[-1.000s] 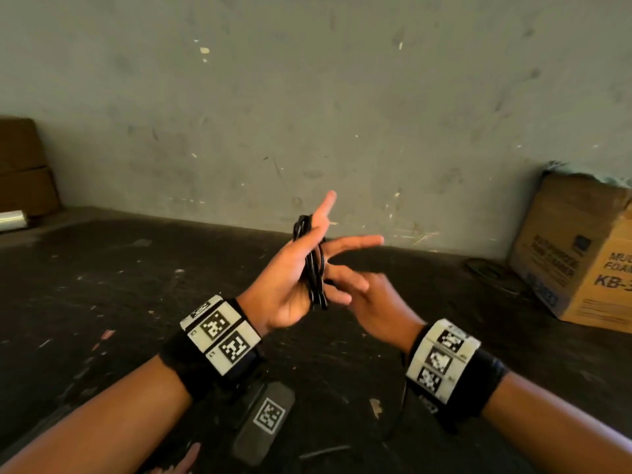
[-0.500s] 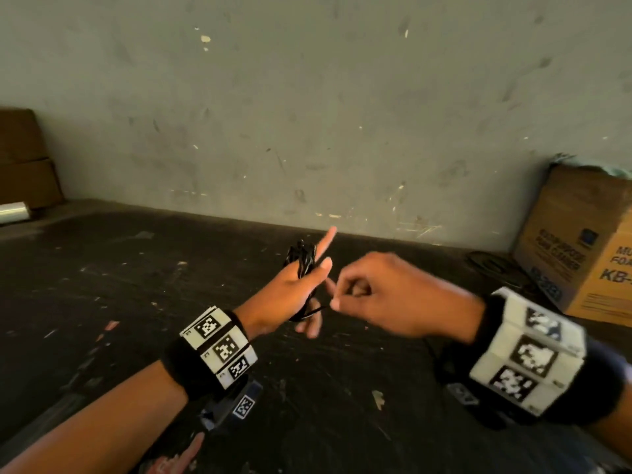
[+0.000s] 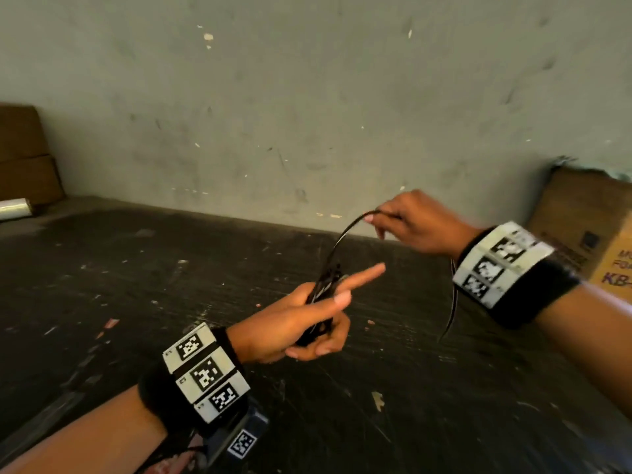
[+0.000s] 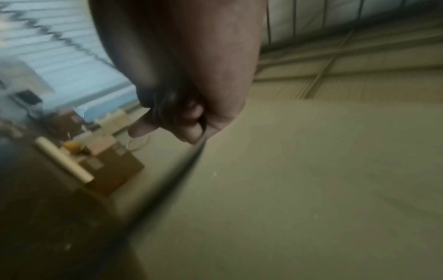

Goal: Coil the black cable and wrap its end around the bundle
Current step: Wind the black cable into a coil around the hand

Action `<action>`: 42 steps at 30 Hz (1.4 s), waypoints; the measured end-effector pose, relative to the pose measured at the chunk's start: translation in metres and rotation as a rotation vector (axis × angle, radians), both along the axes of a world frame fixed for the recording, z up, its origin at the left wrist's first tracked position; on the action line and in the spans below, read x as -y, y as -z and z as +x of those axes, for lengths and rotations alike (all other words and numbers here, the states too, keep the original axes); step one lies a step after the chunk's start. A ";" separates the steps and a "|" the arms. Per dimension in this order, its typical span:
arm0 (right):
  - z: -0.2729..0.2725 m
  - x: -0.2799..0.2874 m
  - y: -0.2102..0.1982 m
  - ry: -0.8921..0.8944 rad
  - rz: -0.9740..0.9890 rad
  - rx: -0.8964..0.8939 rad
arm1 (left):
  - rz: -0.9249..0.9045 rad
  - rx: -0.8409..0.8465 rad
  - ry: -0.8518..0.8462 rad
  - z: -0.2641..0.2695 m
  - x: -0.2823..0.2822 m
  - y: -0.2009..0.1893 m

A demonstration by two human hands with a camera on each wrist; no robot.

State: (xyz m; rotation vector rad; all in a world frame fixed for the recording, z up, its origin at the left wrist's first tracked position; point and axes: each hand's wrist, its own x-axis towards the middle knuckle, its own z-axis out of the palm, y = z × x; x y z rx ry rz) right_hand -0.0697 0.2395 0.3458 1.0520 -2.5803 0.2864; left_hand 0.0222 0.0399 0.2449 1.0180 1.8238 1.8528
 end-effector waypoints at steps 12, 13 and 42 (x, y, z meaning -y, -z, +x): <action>0.051 0.061 0.130 -0.045 -0.215 0.657 | 0.307 0.127 -0.310 -0.032 -0.006 -0.028; 0.056 0.062 0.128 -0.041 -0.223 0.694 | 0.292 0.127 -0.317 -0.034 -0.006 -0.029; 0.053 0.056 0.070 -0.493 -0.142 0.318 | 0.087 0.321 0.060 -0.002 0.028 0.013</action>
